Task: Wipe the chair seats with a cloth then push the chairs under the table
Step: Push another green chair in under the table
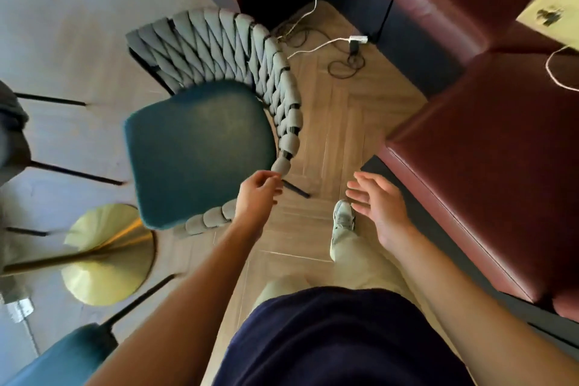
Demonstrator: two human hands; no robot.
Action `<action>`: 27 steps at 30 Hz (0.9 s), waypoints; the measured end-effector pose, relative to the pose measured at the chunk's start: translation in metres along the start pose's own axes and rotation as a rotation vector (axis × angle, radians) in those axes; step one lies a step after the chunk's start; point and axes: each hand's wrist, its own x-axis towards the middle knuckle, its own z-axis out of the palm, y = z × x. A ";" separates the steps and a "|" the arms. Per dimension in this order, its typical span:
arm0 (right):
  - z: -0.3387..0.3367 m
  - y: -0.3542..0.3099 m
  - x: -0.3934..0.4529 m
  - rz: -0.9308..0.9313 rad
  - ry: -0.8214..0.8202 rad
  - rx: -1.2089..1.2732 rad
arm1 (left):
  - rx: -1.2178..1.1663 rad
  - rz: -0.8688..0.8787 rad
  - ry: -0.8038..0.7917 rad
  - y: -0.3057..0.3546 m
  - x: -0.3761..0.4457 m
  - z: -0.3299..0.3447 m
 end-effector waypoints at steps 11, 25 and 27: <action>0.056 -0.172 0.152 0.029 -0.216 -0.269 | -0.068 -0.049 0.118 0.132 0.123 0.054; 0.207 -0.256 0.299 0.071 -0.467 -0.862 | -0.399 -0.324 0.417 0.162 0.223 0.024; 0.231 -0.260 0.311 0.070 -0.502 -0.920 | -0.484 -0.380 0.518 0.159 0.222 0.021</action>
